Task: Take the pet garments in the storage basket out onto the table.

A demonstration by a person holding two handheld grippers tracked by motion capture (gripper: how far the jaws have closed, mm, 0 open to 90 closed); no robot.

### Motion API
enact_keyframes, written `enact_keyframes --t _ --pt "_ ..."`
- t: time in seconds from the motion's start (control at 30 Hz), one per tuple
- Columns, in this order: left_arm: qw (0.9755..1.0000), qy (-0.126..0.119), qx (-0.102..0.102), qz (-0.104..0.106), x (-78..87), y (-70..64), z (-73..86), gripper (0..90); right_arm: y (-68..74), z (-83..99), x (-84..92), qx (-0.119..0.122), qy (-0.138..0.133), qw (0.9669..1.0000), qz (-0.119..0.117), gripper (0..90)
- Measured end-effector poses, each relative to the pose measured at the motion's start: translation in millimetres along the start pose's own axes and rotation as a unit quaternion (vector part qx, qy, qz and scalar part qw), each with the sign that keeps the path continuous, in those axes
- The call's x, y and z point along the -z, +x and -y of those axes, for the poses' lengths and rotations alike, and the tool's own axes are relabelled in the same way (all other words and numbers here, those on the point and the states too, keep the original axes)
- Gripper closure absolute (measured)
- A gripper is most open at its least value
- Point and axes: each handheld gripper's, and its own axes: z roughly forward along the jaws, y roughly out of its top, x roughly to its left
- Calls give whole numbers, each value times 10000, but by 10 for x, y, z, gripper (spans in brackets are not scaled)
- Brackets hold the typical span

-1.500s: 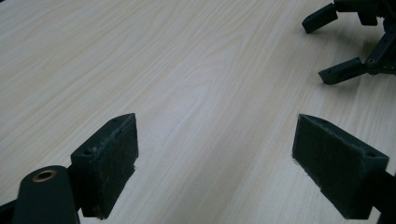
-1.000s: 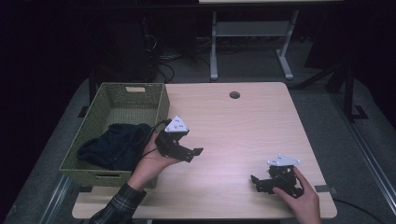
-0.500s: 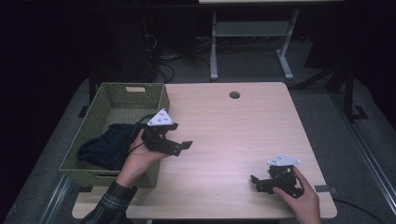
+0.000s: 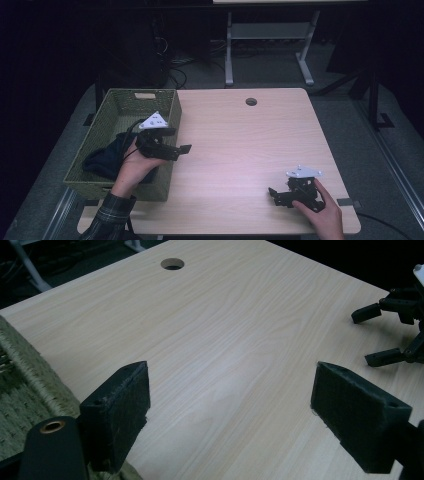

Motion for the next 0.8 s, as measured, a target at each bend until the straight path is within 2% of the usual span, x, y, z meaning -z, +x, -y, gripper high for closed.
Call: enact_keyframes --t 0.13,0.17,0.4,0.6,0.63,0.8 --pt "10000 -12 12 -8 33 36 14 163 1 0 0 -6 -1 10000 -2 4" --pt "10000 -33 30 28 51 56 22 202 2 0 0 -13 -4 10000 -5 4" --pt "9999 -43 116 -95 115 145 61 202 0 0 0 -3 0 10000 -1 4" --pt "9993 93 97 -352 259 222 146 202 0 0 0 -3 1 10000 -2 4" --pt "9989 73 167 -431 324 271 180 205 0 0 0 -2 2 10000 -2 4" --pt "9977 57 286 -605 450 372 264 219 -2 -2 -1 3 7 10000 -12 4"
